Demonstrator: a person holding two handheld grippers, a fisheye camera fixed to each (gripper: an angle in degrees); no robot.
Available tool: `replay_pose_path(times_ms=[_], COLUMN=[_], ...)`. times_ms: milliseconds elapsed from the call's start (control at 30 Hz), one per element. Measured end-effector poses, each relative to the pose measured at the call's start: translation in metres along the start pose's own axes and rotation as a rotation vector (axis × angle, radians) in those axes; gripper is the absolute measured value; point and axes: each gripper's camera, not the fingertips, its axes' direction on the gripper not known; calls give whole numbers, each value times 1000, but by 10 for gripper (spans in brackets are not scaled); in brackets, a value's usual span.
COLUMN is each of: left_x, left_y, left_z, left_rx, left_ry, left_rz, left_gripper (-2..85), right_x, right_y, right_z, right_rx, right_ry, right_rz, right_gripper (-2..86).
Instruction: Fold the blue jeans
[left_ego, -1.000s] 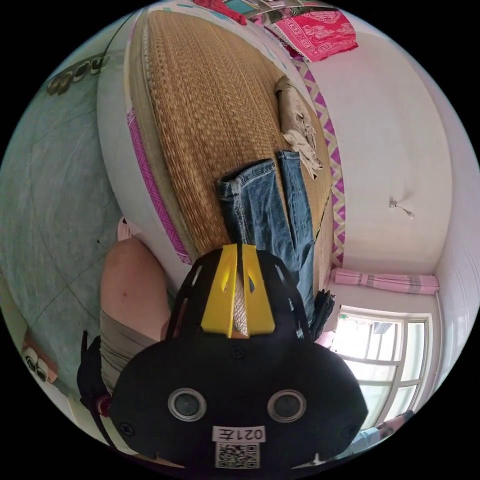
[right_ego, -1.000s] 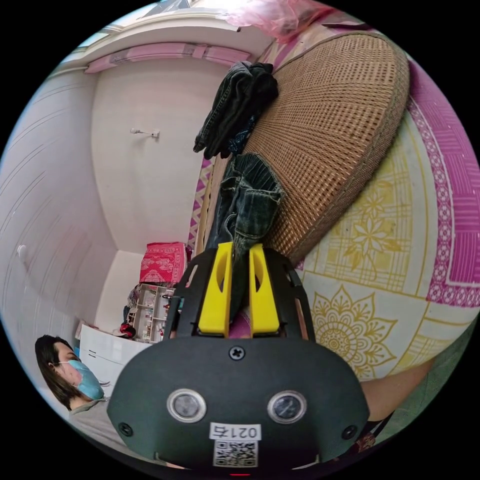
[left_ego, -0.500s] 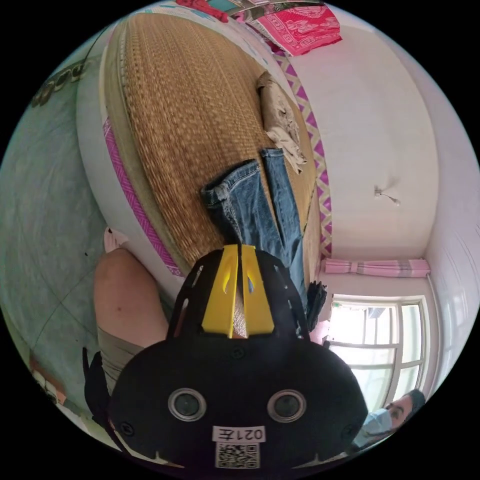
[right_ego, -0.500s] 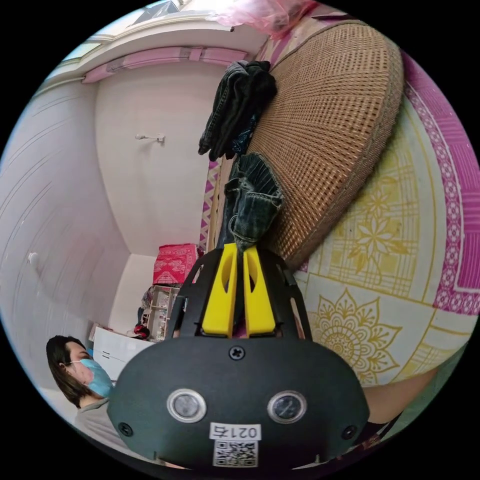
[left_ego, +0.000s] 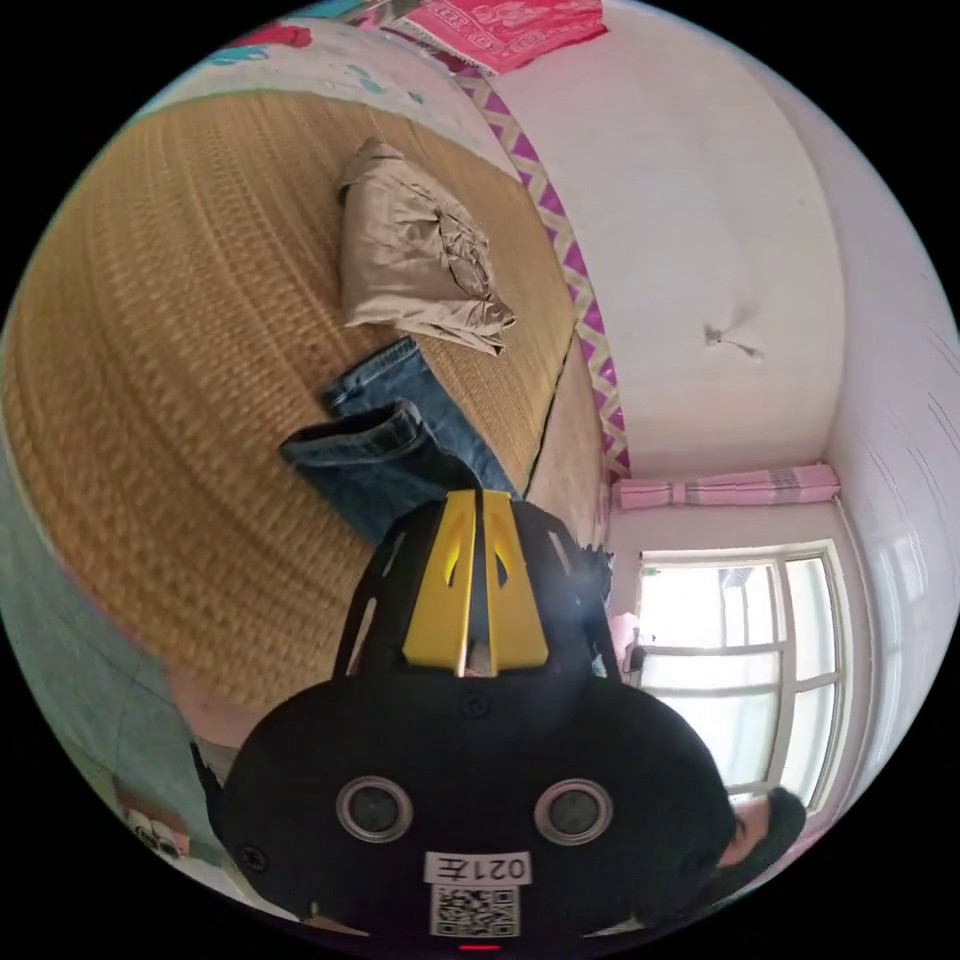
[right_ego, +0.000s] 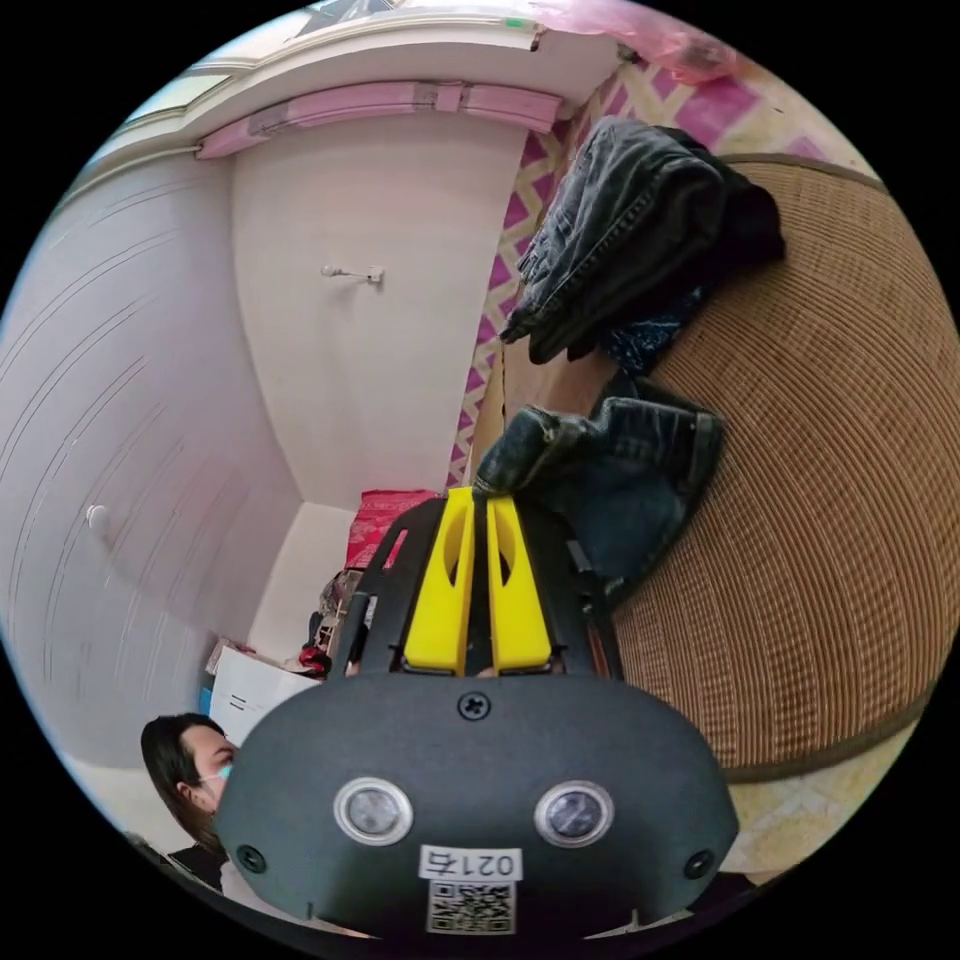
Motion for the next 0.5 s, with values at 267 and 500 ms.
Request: replay_pose_path(times_ms=[267, 500], left_x=[-6, -70], left_y=[-148, -153], left_z=[175, 202], left_rx=[-94, -110], left_ry=[-194, -58], left_rz=[-181, -189], left_gripper=[-10, -10], right_x=[26, 27], right_y=[-124, -128], right_z=[157, 171], right_rx=[-59, -49], right_ry=[251, 68], right_rz=[75, 26], right_gripper=[5, 44])
